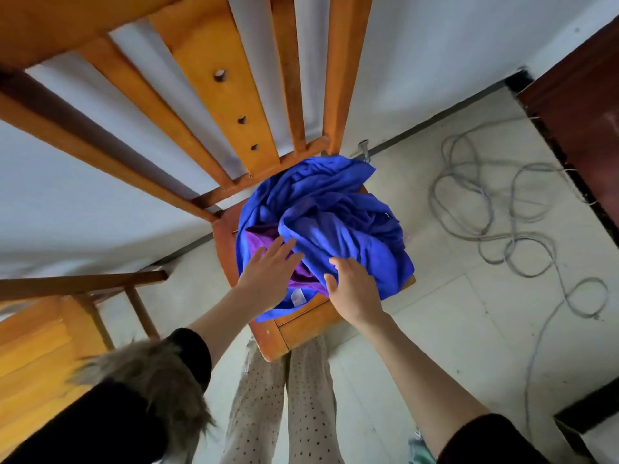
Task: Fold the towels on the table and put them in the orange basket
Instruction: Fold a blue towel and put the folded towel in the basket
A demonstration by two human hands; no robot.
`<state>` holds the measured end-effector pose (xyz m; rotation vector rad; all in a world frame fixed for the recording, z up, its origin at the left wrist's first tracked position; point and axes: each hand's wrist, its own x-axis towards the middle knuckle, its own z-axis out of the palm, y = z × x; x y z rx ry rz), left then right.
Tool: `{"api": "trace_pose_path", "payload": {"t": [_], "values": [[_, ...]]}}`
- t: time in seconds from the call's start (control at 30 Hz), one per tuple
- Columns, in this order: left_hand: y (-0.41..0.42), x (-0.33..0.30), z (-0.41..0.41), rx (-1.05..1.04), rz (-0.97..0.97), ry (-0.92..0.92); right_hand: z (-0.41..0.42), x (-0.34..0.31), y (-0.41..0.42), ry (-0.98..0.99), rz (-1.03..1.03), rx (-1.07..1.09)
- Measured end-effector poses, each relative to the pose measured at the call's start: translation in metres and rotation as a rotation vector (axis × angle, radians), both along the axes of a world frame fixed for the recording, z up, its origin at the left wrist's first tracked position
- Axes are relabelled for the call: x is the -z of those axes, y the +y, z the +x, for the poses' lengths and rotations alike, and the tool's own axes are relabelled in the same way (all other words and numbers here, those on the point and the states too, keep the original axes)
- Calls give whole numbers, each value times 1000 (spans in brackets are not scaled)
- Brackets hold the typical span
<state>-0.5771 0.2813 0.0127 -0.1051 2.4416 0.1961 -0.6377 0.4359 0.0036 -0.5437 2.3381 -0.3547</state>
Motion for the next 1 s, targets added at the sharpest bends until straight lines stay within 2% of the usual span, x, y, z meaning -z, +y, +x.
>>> {"api": "trace_pose_path", "payload": {"t": [0.3,0.4,0.53,0.63,0.73,0.87,1.0], "values": [[-19,44,-47,139,-134,88,-15,46,-33,57,-14,-45],[-21,45,-44,62,-46,117,-13,46,-41,78,-61,-9],[-17,26,-34,-151,158,309,-11,31,-38,88,-175,67],[-16,-4,-33,-172,260,386,-9,1,-26,108,-332,148],[-13,-40,-38,-142,290,361,-14,-41,-12,173,-400,225],[-2,-116,-56,-167,440,360,-30,-122,1,337,-450,215],[4,-191,-71,-183,582,449,-45,-214,15,487,-480,222]]}}
